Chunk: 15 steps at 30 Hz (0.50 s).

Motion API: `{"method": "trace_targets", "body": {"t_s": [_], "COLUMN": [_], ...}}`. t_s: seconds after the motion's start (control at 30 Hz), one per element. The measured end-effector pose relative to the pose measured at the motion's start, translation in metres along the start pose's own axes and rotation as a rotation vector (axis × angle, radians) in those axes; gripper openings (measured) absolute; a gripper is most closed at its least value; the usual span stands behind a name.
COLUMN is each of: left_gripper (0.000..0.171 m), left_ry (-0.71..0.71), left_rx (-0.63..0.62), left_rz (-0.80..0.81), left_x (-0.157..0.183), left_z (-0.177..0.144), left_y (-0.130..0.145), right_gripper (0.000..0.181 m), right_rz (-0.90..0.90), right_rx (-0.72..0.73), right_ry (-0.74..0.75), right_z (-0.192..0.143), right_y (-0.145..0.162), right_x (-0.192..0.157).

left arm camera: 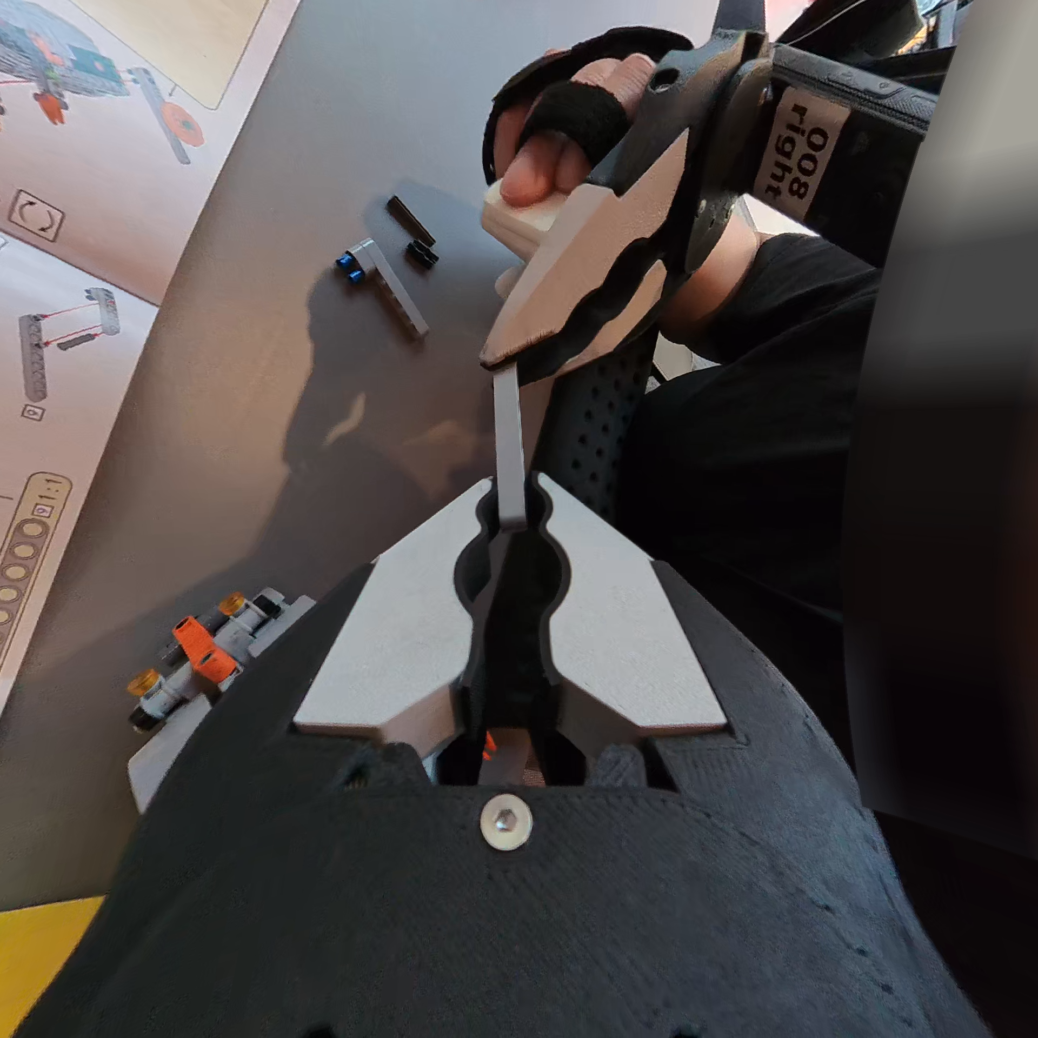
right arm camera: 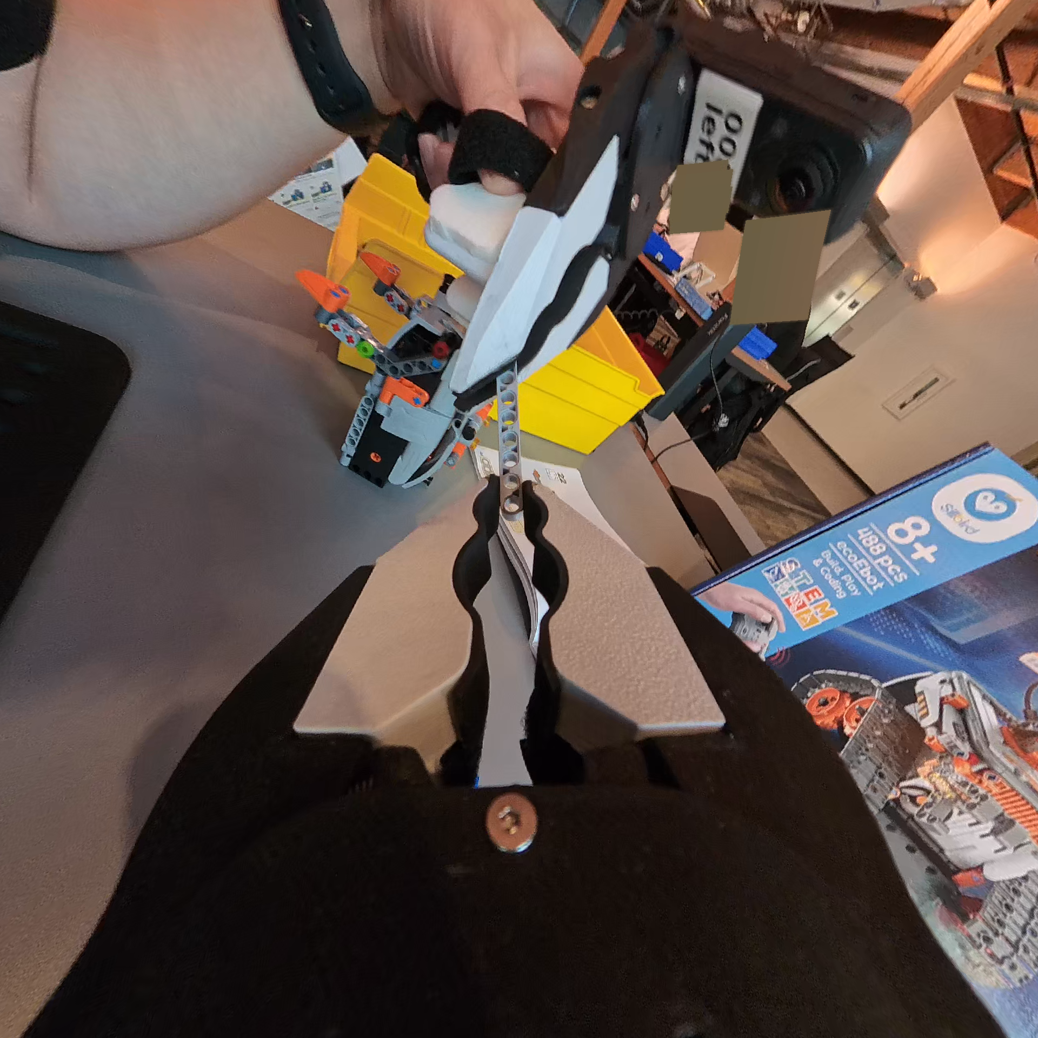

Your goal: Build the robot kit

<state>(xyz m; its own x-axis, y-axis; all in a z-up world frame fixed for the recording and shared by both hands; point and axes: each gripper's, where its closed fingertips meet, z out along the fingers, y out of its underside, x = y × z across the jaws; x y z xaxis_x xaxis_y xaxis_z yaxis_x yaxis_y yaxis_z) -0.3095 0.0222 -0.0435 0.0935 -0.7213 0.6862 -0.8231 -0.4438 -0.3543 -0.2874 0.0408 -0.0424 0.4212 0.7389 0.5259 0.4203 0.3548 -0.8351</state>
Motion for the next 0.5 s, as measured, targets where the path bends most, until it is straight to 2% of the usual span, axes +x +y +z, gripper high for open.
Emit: {"method": "trace_targets", "body": {"t_s": [0.2,0.33,0.4,0.47,0.5], "left_gripper": [0.007,0.006,0.006,0.006,0.006], "left_ry": [0.043,-0.023,-0.087,-0.148,-0.167], "left_rx": [-0.034,-0.024,0.025,0.088,0.122], "left_rz": [-0.001,0.015,0.038,0.089,0.114], "left_x": [0.005,-0.004,-0.009,-0.009,-0.007], "left_z": [0.013,0.015,0.010,0.002,-0.001], "left_y": [0.001,-0.004,-0.013,-0.024,-0.030], "right_gripper": [0.005,0.007,0.017,0.033,0.034], "right_rz": [-0.114,-0.023,0.206,0.577,0.785], "right_rx": [0.016,-0.006,0.000,0.070,0.128], "right_ry": [-0.012,-0.004,-0.026,-0.068,-0.085], "right_z": [0.000,0.001,-0.002,-0.009,-0.015], "right_y": [-0.005,0.001,0.005,0.004,0.004], "right_x": [-0.009,-0.002,0.009,0.031,0.045]}}
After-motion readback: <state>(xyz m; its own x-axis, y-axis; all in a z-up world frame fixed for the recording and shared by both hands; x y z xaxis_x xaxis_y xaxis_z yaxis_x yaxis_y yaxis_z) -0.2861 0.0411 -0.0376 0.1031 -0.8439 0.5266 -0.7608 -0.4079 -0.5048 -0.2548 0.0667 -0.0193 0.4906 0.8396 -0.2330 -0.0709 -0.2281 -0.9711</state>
